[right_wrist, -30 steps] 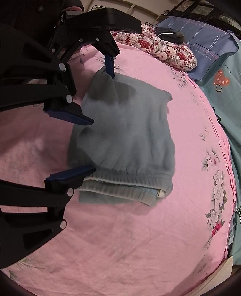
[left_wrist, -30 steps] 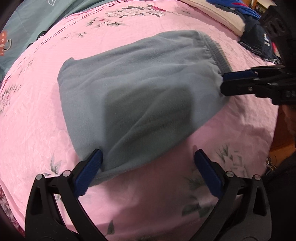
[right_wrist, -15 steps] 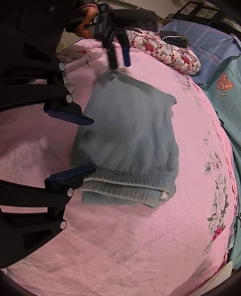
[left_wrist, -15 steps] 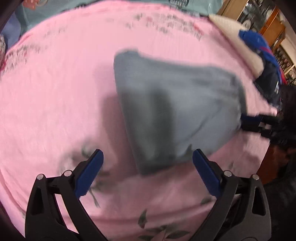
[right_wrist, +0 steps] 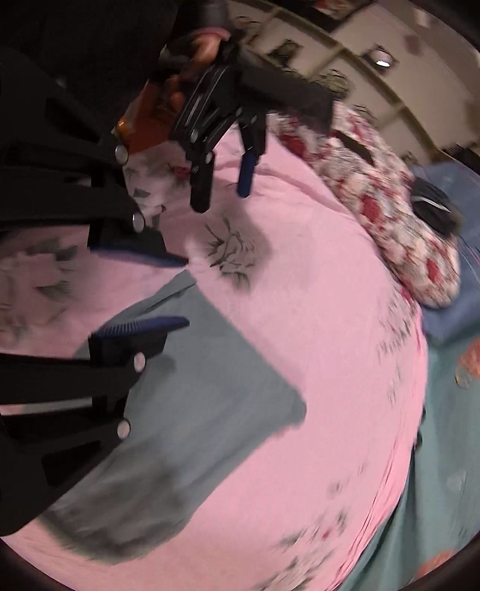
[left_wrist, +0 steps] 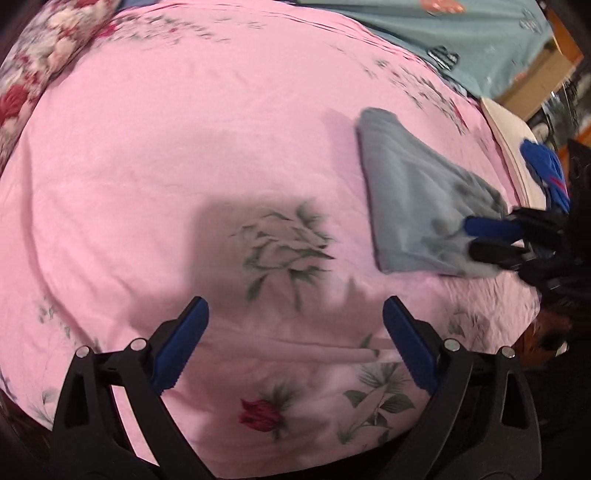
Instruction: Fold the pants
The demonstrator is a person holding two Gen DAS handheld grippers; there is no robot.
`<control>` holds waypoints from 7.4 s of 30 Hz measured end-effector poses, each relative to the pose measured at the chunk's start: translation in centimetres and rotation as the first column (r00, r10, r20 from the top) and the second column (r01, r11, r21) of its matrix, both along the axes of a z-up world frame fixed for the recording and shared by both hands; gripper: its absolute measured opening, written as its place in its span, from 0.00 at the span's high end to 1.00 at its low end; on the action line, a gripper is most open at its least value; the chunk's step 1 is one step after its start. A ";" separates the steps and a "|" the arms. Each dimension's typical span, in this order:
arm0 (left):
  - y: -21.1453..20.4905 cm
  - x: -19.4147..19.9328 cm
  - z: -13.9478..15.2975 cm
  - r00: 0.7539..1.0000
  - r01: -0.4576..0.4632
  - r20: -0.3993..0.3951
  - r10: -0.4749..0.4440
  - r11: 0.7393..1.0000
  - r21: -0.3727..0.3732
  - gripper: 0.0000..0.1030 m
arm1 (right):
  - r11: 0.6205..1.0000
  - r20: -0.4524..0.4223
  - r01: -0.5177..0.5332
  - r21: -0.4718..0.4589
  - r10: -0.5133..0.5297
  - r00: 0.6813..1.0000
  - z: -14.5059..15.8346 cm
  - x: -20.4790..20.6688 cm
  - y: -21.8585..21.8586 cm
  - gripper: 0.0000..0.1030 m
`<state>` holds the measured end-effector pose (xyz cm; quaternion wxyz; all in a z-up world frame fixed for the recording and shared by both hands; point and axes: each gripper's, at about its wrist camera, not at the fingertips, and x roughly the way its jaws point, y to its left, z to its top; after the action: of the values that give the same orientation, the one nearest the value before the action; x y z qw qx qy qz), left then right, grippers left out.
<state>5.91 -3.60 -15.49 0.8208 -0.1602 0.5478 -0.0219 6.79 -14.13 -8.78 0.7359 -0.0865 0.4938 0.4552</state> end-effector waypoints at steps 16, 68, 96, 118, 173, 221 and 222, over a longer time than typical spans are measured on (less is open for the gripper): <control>4.5 -1.3 -0.8 0.991 -0.129 0.027 0.130 0.991 -0.044 0.07 | 0.889 0.144 -0.319 -0.329 0.381 0.913 -3.3 -4.7 7.3 0.99; -4.2 5.8 -3.8 1.000 0.007 0.012 -0.004 0.978 -0.208 0.80 | 0.998 -0.154 0.053 -0.035 -0.058 0.986 -2.8 19.7 -0.2 0.87; -15.0 11.9 -2.4 0.924 0.374 0.065 -0.377 0.926 0.057 0.31 | 0.917 -0.184 0.384 -0.110 -0.399 0.898 -4.5 9.5 -18.5 0.90; -7.9 18.3 -0.2 0.981 0.192 0.032 -0.191 0.981 -0.035 0.12 | 0.824 -0.200 0.564 -0.047 -0.561 0.803 -5.7 10.9 -22.3 0.44; 9.1 44.9 6.2 0.948 -0.007 0.314 -0.053 0.982 0.189 0.85 | 0.733 0.314 0.679 -0.029 -0.639 0.703 0.4 40.1 -0.5 0.77; 3.4 40.7 -1.0 0.983 0.029 0.167 -0.079 0.959 0.281 0.22 | 0.743 0.094 0.666 0.055 -0.668 0.738 -0.1 42.2 -2.2 0.67; 3.4 41.2 -1.5 0.987 0.029 0.145 -0.071 0.961 0.275 0.22 | 0.735 0.073 0.678 0.016 -0.677 0.732 -1.4 43.4 -2.1 0.67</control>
<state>47.06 -0.19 -17.04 0.8738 -0.0299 0.4850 0.0204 50.15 -16.24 -10.14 0.8682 0.0781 0.4667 0.1497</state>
